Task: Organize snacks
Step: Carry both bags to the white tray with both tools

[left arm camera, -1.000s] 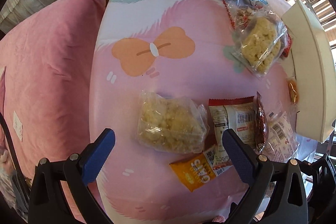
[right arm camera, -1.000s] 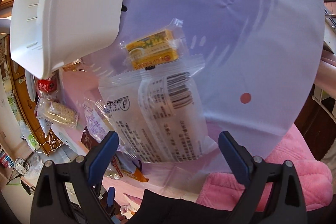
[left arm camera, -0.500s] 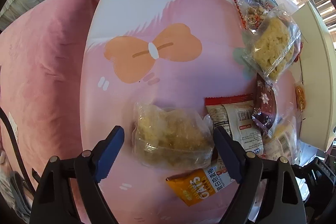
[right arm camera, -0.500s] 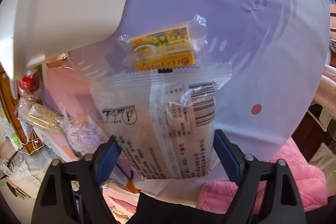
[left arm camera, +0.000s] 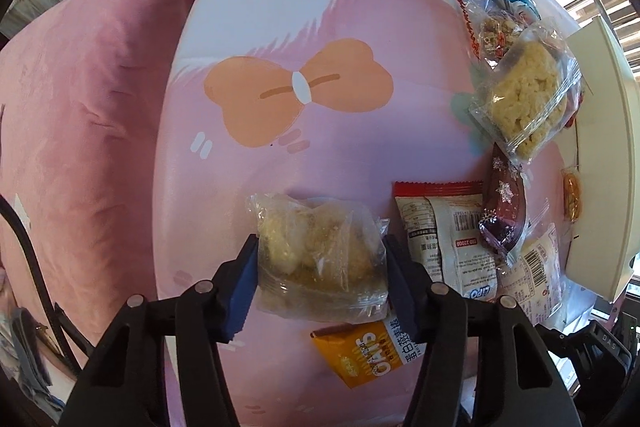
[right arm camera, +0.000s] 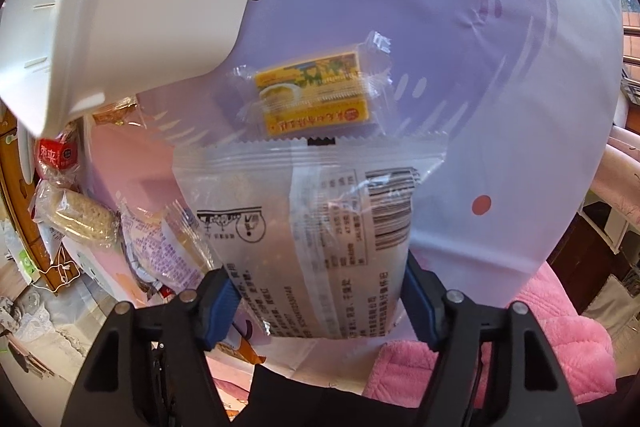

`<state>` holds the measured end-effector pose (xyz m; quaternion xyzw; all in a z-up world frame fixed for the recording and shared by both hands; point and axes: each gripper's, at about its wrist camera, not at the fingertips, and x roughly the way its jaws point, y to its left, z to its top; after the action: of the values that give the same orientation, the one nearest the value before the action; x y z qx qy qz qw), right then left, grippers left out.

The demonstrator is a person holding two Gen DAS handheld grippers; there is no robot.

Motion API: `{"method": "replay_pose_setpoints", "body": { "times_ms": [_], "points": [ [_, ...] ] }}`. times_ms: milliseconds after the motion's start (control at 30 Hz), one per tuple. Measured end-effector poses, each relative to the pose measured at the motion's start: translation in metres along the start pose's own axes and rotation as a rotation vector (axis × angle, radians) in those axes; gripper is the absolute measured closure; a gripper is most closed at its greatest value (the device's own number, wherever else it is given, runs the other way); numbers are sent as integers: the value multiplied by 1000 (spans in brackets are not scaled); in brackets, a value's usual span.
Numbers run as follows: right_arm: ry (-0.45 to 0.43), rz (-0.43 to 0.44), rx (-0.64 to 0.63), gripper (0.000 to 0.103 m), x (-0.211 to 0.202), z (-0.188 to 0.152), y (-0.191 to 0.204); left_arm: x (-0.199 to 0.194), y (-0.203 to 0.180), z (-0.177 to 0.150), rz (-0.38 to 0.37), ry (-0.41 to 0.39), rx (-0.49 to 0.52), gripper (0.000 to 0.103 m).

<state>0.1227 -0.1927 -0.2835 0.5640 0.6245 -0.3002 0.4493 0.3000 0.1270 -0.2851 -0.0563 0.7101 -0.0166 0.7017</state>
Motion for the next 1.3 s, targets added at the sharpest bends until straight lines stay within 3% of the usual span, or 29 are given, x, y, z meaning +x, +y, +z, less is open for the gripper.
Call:
{"method": "replay_pose_setpoints", "body": {
  "times_ms": [233,700,1000,1300],
  "points": [
    [3,27,-2,33,-5,-9,-3,-24,7,-14,-33,-36,-16,48],
    [-107,159,-151,33,-45,-62,-21,-110,14,-74,-145,-247,90,48],
    [-242,220,-325,33,-76,-112,-40,-134,14,-123,-205,-325,175,48],
    [-303,259,-484,33,-97,-128,-41,-156,-9,-150,-226,-401,274,48]
  ]
}}
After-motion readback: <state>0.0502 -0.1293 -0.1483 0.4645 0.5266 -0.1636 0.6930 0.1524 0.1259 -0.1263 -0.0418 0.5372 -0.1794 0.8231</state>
